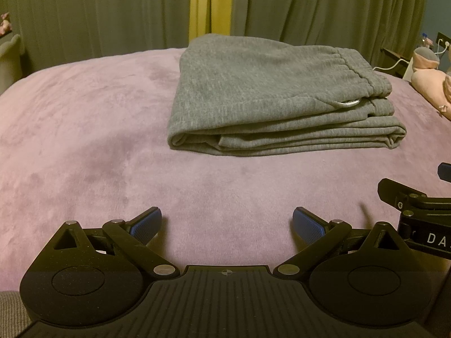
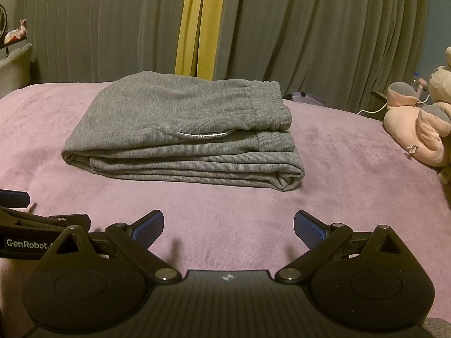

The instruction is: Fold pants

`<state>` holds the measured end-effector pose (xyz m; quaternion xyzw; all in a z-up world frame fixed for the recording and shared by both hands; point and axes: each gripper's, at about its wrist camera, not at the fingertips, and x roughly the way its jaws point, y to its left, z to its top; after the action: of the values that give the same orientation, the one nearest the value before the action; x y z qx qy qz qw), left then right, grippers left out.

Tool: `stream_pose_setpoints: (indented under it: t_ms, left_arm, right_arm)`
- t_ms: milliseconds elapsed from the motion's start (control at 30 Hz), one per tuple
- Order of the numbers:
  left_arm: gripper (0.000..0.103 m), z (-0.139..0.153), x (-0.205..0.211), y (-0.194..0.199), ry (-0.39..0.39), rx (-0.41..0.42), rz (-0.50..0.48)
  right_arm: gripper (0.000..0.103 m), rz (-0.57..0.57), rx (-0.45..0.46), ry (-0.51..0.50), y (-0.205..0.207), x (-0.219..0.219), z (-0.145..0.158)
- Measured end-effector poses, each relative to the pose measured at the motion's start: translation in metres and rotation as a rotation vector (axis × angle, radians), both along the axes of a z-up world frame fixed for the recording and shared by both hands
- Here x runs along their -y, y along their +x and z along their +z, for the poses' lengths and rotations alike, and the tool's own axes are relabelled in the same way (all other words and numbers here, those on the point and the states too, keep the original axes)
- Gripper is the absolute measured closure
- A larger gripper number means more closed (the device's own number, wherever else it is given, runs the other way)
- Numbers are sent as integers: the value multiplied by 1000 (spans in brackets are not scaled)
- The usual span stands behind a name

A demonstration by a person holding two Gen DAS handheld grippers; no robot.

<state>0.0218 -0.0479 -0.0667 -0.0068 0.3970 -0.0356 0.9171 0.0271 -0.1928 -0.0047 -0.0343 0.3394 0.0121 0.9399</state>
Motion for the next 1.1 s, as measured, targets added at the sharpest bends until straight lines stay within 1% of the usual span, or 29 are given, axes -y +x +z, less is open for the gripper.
stream_pose_setpoints:
  t_ms: [1100]
  left_arm:
    - [1,-3,1,1,6,-16,0]
  right_arm:
    - [4,3,-4,-6,-1,1,-3]
